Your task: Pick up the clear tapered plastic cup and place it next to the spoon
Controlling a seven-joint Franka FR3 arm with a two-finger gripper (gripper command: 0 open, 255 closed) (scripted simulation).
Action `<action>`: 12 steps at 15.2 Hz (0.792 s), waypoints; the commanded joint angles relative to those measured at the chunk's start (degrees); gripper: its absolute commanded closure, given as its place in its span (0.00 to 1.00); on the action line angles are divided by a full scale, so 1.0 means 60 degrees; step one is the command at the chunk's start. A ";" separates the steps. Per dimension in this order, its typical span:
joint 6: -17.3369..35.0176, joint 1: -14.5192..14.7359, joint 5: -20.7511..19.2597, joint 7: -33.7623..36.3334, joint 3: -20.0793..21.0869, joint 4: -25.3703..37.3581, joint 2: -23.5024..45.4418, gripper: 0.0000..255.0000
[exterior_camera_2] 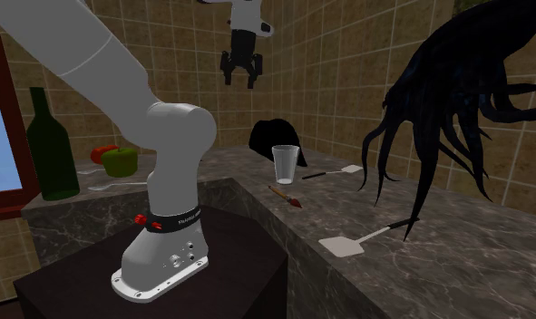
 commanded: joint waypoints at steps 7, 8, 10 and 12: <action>0.1523 -0.0390 -0.0619 -0.0883 -0.0756 -0.1090 0.0416 0.00; 0.1791 -0.0454 -0.0716 -0.1028 -0.0890 -0.1234 0.0534 0.00; 0.2338 -0.0584 -0.0900 -0.1318 -0.1161 -0.1488 0.0811 0.00; 0.2899 -0.0705 -0.1069 -0.1608 -0.1443 -0.1694 0.1145 0.00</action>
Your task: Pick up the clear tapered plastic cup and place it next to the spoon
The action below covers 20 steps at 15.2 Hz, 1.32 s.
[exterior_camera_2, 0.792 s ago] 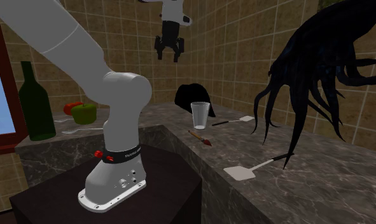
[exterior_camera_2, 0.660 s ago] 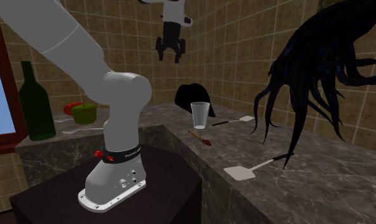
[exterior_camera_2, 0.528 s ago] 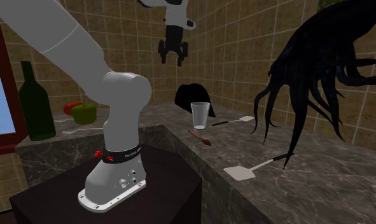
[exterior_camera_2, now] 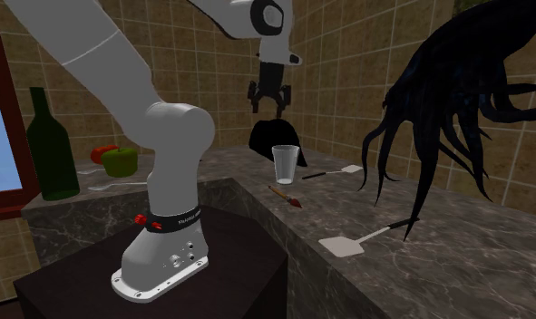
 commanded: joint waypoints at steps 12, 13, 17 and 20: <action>0.3366 -0.0438 -0.0431 -0.1736 -0.1653 -0.0521 0.2701 0.00; 0.3513 -0.0424 -0.0412 -0.1752 -0.1667 -0.0602 0.2770 0.00; 0.4111 -0.0359 -0.0321 -0.1828 -0.1728 -0.0905 0.3076 0.00; 0.4350 -0.0329 -0.0276 -0.1864 -0.1754 -0.1015 0.3209 0.00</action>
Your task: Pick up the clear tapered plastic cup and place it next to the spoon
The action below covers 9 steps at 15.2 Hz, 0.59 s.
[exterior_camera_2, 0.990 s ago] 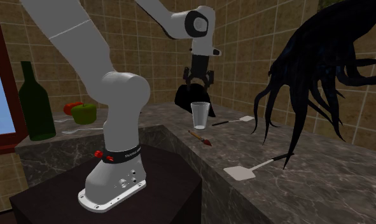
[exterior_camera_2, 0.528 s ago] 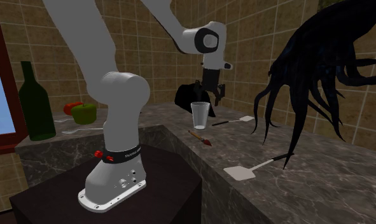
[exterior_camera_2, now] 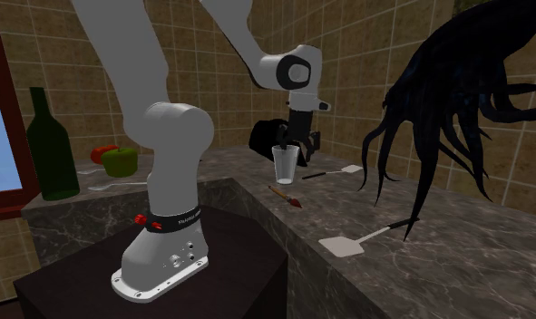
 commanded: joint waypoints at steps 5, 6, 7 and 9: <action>0.0053 0.0005 0.0008 -0.0008 -0.0006 -0.0023 0.0025 0.00; 0.0051 0.0005 0.0008 -0.0008 -0.0006 -0.0023 0.0024 0.00; 0.0051 0.0005 0.0008 -0.0008 -0.0006 -0.0023 0.0024 1.00; 0.0051 0.0005 0.0008 -0.0008 -0.0006 -0.0023 0.0024 1.00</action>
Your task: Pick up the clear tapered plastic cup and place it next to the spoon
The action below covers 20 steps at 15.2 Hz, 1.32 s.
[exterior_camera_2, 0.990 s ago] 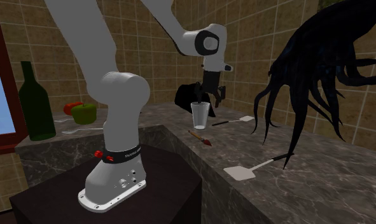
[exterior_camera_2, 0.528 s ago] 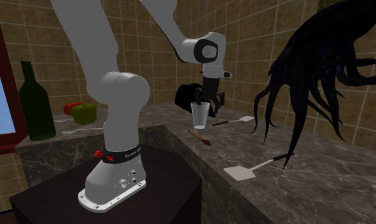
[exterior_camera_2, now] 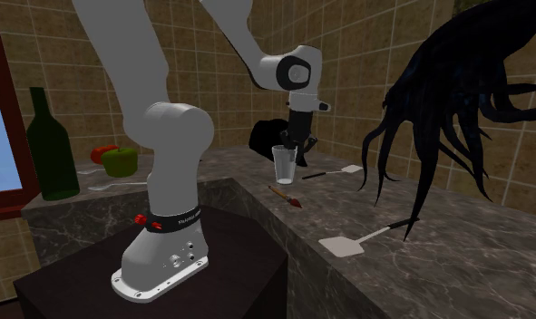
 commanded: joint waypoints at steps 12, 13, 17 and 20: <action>-0.0747 -0.0060 -0.0113 0.0165 0.0122 0.0346 -0.0420 1.00; -0.0895 -0.0070 -0.0129 0.0194 0.0145 0.0421 -0.0495 1.00; -0.1476 -0.0098 -0.0179 0.0298 0.0234 0.0744 -0.0764 1.00; -0.1903 -0.0111 -0.0201 0.0365 0.0297 0.1006 -0.0935 1.00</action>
